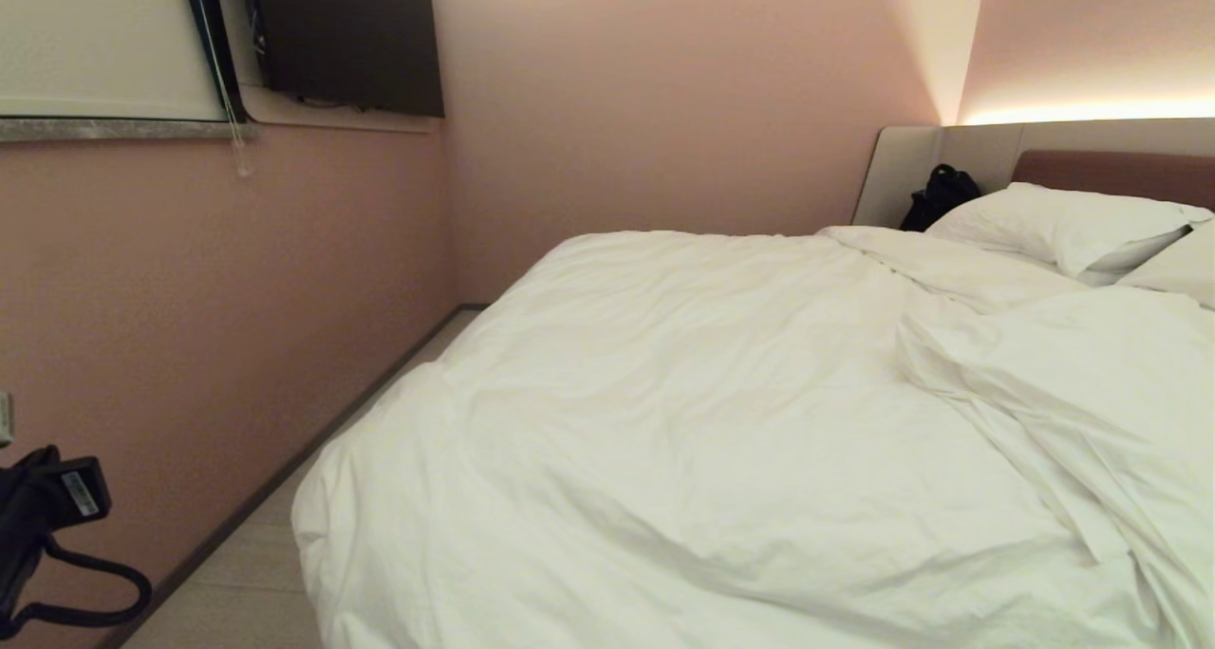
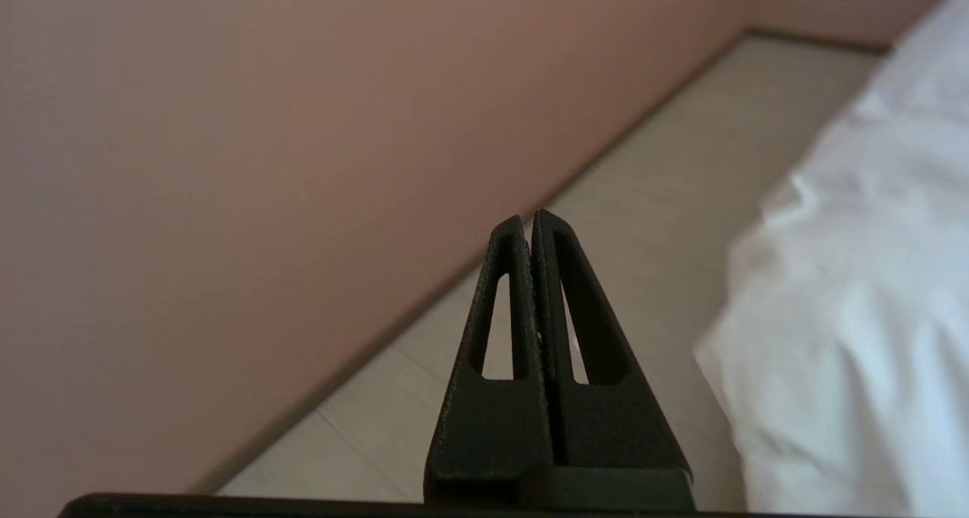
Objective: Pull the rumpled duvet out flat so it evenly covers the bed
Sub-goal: Flatten the corners of the folded blanket
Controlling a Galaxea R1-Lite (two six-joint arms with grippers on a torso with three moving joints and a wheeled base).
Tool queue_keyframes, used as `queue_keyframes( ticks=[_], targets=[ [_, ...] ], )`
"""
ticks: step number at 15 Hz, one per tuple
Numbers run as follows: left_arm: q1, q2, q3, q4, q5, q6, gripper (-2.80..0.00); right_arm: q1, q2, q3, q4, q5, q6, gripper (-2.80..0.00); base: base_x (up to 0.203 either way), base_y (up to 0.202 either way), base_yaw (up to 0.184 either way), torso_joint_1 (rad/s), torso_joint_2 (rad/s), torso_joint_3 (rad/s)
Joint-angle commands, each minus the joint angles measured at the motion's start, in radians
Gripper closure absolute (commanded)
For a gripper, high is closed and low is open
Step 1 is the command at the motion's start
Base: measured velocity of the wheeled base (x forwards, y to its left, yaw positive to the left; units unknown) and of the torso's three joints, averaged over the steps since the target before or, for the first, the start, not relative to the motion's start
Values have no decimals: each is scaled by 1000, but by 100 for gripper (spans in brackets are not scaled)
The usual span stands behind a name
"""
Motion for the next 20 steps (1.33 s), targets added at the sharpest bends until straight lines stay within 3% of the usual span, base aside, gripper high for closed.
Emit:
queue_keyframes(
  ticks=[1, 2, 5, 9, 12, 15, 18, 20],
  targets=[
    [18, -28, -30, -44, 0, 1, 0, 0, 1, 0, 0, -1, 0, 0, 0, 0, 0, 0, 0, 0],
    [6, -34, -50, -41, -2, 2, 0, 0, 1, 0, 0, 1, 0, 0, 0, 0, 0, 0, 0, 0],
    [-118, -73, -84, -47, -1, 2, 0, 0, 1, 0, 0, 0, 0, 0, 0, 0, 0, 0, 0, 0],
    [-302, -224, -116, -40, 1, 11, 0, 0, 1, 0, 0, 1, 0, 0, 0, 0, 0, 0, 0, 0],
    [-383, -374, -132, 32, 2, 23, 0, 0, 1, 0, 0, -1, 0, 0, 0, 0, 0, 0, 0, 0],
    [-405, -604, -183, 295, 3, 30, 0, 0, 1, 0, 0, -1, 0, 0, 0, 0, 0, 0, 0, 0],
    [-411, -851, -296, 821, 1, 17, 0, 0, 1, 0, 0, 1, 0, 0, 0, 0, 0, 0, 0, 0],
    [-412, -985, -363, 1091, 0, -10, 0, 0, 1, 0, 0, 1, 0, 0, 0, 0, 0, 0, 0, 0]
  ],
)
